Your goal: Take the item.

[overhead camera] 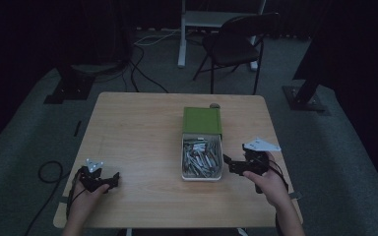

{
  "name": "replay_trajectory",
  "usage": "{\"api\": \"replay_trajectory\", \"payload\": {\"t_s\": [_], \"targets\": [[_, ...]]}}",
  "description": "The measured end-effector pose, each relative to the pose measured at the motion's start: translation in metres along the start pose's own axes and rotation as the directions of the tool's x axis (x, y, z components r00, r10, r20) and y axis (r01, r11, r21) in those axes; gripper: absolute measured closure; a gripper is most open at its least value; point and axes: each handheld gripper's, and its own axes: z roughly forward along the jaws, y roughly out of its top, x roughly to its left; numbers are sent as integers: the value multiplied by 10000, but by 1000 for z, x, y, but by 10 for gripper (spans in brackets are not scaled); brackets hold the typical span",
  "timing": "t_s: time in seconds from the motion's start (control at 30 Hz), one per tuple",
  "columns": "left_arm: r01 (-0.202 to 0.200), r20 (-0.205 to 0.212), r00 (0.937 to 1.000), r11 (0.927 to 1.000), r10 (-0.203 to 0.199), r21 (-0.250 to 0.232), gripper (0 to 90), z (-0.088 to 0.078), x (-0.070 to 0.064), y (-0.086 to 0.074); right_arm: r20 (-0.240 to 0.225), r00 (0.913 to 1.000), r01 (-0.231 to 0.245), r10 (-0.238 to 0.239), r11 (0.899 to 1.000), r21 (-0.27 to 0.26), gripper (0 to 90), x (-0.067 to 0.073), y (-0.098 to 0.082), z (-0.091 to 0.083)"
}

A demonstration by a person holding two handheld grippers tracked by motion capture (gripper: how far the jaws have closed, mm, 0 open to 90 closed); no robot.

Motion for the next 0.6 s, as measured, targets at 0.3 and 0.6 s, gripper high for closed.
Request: {"api": "replay_trajectory", "payload": {"t_s": [0.3, 0.6], "targets": [[0, 0, 10000, 10000, 0, 1, 104, 0, 0, 0, -317, 9993, 216, -209, 9995, 238, 244, 14, 7, 12], [-1, 0, 10000, 10000, 1, 0, 104, 0, 0, 0, -1119, 9885, 1092, -1017, 9920, 629, 400, 25, 10, 28]]}}
